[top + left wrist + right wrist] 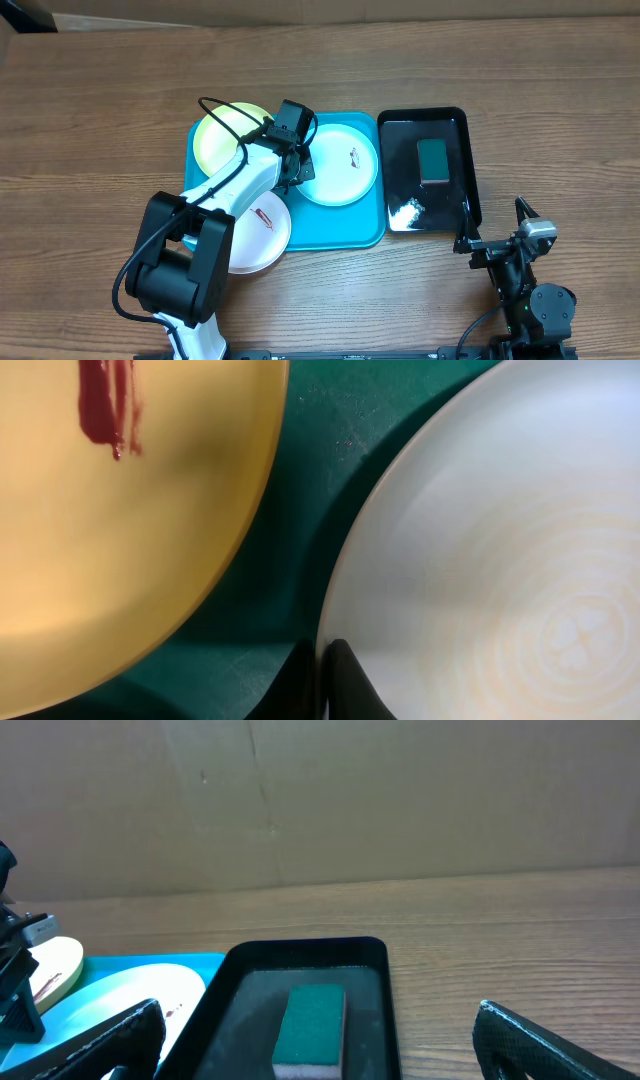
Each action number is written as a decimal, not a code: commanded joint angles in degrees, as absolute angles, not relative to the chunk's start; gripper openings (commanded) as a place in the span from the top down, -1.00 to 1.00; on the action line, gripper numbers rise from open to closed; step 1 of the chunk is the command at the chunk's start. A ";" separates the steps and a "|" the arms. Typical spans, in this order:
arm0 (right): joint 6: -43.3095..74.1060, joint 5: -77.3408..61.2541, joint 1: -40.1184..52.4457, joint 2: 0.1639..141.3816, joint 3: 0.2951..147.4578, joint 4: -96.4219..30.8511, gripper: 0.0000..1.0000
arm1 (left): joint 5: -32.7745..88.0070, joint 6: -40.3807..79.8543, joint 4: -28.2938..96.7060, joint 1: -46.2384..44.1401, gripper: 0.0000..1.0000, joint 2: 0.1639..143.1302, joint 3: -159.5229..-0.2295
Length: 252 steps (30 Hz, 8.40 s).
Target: Clean dirty plates on tray and stack at the side
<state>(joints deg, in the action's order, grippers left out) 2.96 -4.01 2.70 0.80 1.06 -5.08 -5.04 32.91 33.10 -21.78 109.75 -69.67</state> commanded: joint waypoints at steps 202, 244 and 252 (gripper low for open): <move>3.40 -5.67 10.55 104.71 67.90 -38.09 -0.74 | -3.03 32.75 33.76 -20.05 0.92 110.50 -69.28; 2.96 -3.79 10.55 105.47 67.31 -35.97 -0.29 | -3.16 32.77 33.78 -20.05 0.92 110.48 -69.28; 2.98 -3.75 10.55 106.10 65.95 -33.87 -0.16 | -3.16 32.77 33.78 -20.05 0.91 110.48 -69.28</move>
